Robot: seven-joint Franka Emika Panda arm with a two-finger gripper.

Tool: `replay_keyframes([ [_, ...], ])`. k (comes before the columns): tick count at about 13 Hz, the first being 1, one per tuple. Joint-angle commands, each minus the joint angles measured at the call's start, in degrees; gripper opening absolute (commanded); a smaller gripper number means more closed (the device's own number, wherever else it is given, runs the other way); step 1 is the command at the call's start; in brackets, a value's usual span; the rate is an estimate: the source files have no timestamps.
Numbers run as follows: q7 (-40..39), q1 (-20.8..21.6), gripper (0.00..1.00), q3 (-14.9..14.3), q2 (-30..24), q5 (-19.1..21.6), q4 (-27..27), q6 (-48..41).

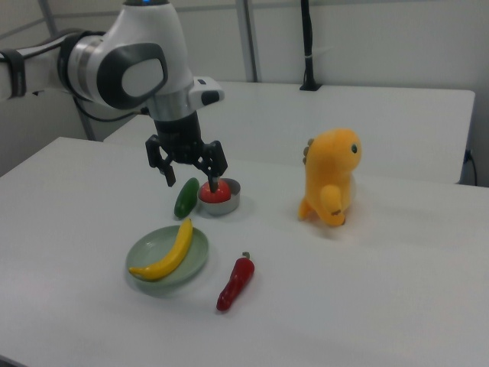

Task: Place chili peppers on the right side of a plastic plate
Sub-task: 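Move the open gripper over the red chili pepper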

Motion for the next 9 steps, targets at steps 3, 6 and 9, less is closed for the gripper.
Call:
replay_keyframes([
  [3, -1.19, 0.32, 1.0, -0.45, 2.19, -0.39, -4.83, 5.17],
  [6, -4.69, 0.15, 1.0, -0.45, 5.51, -0.56, -5.19, 7.71],
  [9, -4.53, -0.73, 1.0, -0.45, 6.32, -0.56, -7.2, 10.17],
])
